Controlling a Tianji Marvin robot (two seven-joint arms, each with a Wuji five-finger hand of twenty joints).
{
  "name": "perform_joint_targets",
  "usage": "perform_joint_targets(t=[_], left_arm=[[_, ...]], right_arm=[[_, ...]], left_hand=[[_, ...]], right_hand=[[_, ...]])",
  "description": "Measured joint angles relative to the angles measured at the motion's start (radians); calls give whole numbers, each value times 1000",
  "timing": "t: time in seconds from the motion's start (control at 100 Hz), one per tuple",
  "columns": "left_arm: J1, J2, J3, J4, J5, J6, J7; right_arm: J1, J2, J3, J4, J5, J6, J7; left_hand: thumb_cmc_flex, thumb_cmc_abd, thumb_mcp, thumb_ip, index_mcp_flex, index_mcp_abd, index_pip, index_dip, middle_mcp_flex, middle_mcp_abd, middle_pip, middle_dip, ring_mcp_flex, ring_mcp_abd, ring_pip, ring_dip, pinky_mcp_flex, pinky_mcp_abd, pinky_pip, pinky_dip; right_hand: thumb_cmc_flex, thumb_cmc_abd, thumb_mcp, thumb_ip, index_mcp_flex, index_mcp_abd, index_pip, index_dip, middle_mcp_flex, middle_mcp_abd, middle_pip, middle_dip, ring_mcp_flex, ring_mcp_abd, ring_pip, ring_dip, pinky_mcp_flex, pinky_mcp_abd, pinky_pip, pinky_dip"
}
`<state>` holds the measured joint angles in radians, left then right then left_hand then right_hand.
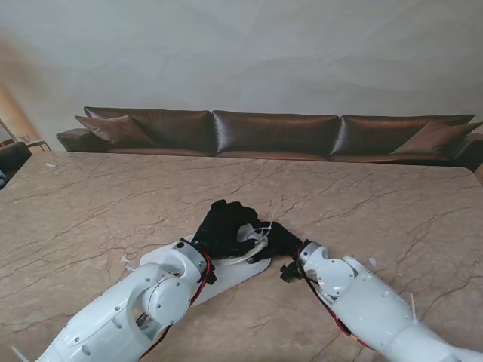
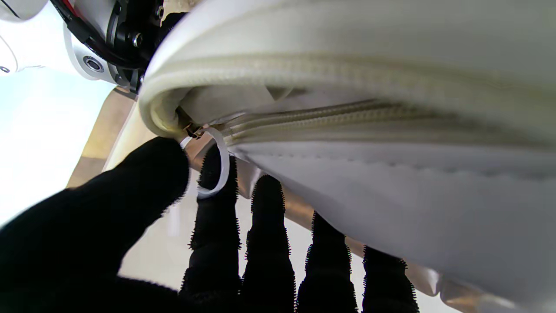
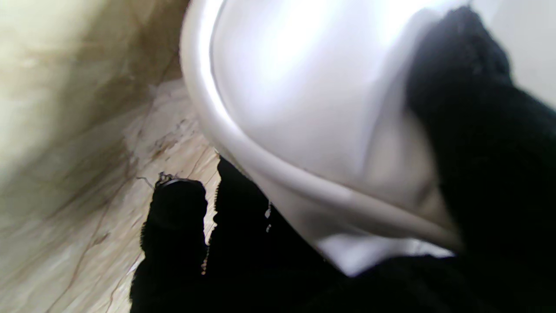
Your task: Pack the cosmetics bag
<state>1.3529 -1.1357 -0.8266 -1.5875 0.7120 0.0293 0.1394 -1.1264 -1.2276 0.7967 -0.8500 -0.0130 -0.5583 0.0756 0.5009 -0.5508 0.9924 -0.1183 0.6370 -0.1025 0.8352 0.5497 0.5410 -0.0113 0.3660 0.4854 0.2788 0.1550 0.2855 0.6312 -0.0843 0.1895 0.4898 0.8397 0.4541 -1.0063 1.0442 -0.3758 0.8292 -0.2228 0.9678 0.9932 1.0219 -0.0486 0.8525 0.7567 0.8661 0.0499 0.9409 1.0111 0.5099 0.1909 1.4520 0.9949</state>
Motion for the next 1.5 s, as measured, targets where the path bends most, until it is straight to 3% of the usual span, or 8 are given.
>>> perform_joint_targets(t=[0.15, 0.46, 0.56, 0.73, 0.85, 0.98, 1.46, 1.5], left_arm=[[-3, -16, 9, 32, -42, -4, 80], [53, -19, -64, -10, -134, -39, -7], [73, -14, -95, -22, -134, -79, -43], [83, 1, -125, -22, -222, -169, -99], [89, 8, -148, -24, -178, -180, -125], [100, 19, -183, -37, -168, -203, -181], [169, 39, -306, -70, -204, -300, -243], [170, 41, -311, -69, -209, -313, -246]], right_arm=[[7, -5, -10, 17, 13, -7, 0], [10, -14, -12, 32, 12, -4, -4], [10, -18, -10, 36, 14, -4, -10], [5, -19, -3, 24, 15, 12, -7], [-6, -17, 11, 5, 12, 33, 0], [-16, -13, 24, -15, 15, 51, 21], [-15, -10, 31, -37, 10, 61, 39], [-15, -10, 31, -37, 10, 61, 39]], left_hand=[[193, -29, 46, -117, 50, -117, 196, 132, 43, -21, 45, 31, 24, 0, 38, 32, 7, -25, 40, 0], [235, -30, 146, -124, 42, -94, 242, 327, 44, -32, 45, 49, 8, -11, 54, 37, 0, -54, -49, 37], [245, -31, 215, -37, 109, -94, 285, 386, 44, -32, 45, 50, -15, -17, 49, 37, -7, -65, -112, 66], [243, -155, 383, -25, 262, -66, 325, 387, 62, -9, 45, 50, -45, -30, 50, 37, -14, -78, -214, 91], [235, -226, 400, -12, 312, -66, 332, 387, 74, -9, 48, 59, -46, -31, 42, 37, -13, -78, -236, 67], [235, -227, 402, 54, 336, -66, 333, 399, 74, -9, 48, 63, -46, -31, 38, 37, -12, -77, -257, 32], [193, -227, 404, 62, 327, -68, 281, 426, 73, -11, 48, 75, -57, -37, 10, 37, -6, -74, -284, -55], [183, -227, 405, 40, 315, -79, 281, 436, 73, -11, 45, 75, -57, -37, 3, 37, -5, -73, -292, -68]], right_hand=[[0, 0, 0, 0, 0, -1, 2, 0, 0, 0, 1, 1, 0, 0, 4, 0, 0, 0, 5, 0], [0, 0, 0, 1, 20, -1, 3, 0, 0, -2, 5, -16, -3, 0, 7, 3, 28, 0, 6, -1], [0, -1, 0, 1, 42, -1, 3, -11, 10, -2, 5, -24, 0, 3, 7, 8, 42, 8, 17, -1], [0, -5, 0, 1, 67, -1, 3, -28, 25, -2, 5, -23, 12, 6, 10, 18, 69, 31, 33, -13], [0, -5, 0, 1, 70, -1, 3, -31, 25, -2, 5, -9, 12, 7, 16, 26, 70, 35, 47, -14], [0, -5, 0, 1, 72, -1, 3, -31, 25, -2, 5, 15, 12, 7, 23, 39, 66, 35, 48, -14], [0, -5, -37, 0, 97, -3, 3, -31, 50, -2, 19, 51, 33, 14, 90, 62, 63, 35, 58, -38], [0, -5, -37, 0, 97, -3, 3, -31, 51, -2, 19, 51, 33, 14, 90, 62, 63, 35, 58, -40]])
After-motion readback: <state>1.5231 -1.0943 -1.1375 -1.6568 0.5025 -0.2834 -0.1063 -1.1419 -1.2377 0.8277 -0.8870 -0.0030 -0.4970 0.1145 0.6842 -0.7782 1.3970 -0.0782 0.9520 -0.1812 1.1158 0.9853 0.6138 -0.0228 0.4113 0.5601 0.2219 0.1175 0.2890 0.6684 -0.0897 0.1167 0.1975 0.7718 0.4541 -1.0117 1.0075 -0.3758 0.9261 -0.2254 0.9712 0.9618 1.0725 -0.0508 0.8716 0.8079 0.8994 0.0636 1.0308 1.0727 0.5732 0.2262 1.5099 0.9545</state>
